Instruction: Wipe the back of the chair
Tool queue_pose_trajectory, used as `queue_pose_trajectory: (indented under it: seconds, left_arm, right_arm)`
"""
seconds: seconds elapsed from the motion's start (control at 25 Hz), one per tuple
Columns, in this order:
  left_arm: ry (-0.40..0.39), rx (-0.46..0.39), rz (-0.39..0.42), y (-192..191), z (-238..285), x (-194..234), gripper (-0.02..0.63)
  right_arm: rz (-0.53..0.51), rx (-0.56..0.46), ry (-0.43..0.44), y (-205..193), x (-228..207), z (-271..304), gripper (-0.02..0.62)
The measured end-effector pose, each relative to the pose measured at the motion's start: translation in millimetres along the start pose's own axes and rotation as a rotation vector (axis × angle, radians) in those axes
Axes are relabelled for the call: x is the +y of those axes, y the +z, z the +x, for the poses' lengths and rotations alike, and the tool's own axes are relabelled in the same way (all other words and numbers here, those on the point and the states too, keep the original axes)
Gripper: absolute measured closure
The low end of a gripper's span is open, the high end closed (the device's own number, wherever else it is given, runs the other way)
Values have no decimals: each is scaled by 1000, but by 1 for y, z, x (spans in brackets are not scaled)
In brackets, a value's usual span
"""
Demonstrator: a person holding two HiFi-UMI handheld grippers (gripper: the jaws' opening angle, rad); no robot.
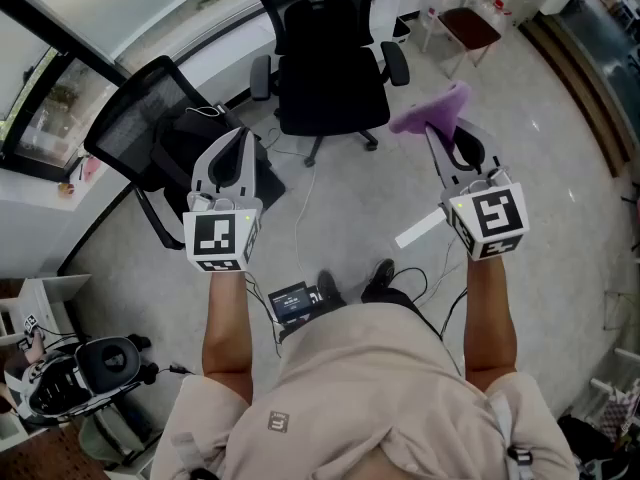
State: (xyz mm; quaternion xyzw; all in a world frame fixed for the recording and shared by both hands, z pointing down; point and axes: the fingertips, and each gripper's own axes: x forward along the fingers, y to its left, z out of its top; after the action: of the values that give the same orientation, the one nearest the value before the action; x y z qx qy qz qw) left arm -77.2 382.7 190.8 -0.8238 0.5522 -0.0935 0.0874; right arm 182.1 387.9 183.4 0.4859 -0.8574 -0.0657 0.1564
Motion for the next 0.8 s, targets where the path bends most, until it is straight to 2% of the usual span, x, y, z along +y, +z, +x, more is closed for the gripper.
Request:
queue_pose_trajectory:
  seconds: [0.44, 0.8]
  left_arm:
    - [9, 13, 3, 8, 22, -29, 598]
    - [28, 34, 11, 15, 58, -62, 598]
  right_arm:
    - [8, -11, 19, -12, -31, -4, 549]
    - [22, -32, 38, -24, -75, -4, 549]
